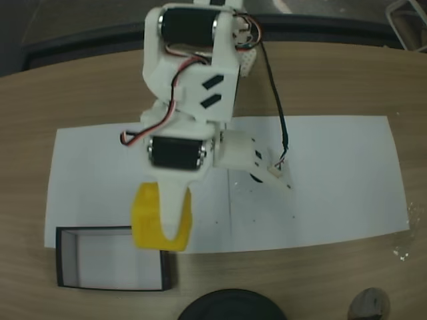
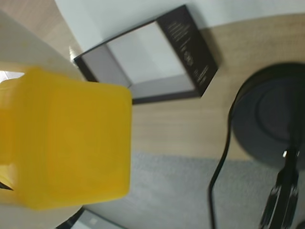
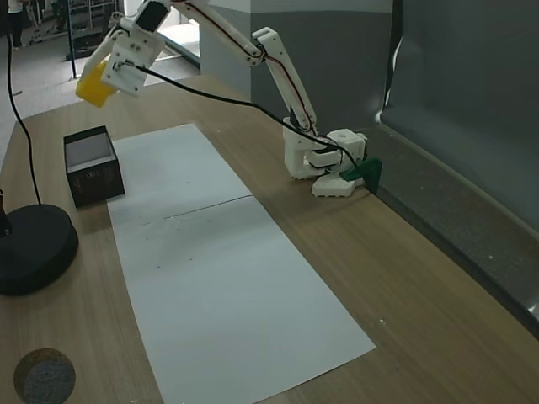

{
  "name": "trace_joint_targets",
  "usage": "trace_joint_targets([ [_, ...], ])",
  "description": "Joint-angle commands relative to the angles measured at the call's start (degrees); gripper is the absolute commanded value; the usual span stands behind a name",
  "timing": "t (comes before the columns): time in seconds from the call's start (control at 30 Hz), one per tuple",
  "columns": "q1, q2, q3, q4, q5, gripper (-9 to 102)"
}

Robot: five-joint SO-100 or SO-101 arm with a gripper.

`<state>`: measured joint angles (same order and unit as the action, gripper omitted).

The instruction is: Grab a yellow square and put it in the box.

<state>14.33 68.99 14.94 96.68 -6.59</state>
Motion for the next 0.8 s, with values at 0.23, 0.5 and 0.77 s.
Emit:
trace_joint_targets([
  [0.23,9.05,-10.11,-5.27,-13.36,0.09,10],
  [0.5,12.48,-24.7,-5.8,-19.34,0.0,10],
  [0.77,12.83,-30.06,-5.8,-20.48,-0.18,10],
])
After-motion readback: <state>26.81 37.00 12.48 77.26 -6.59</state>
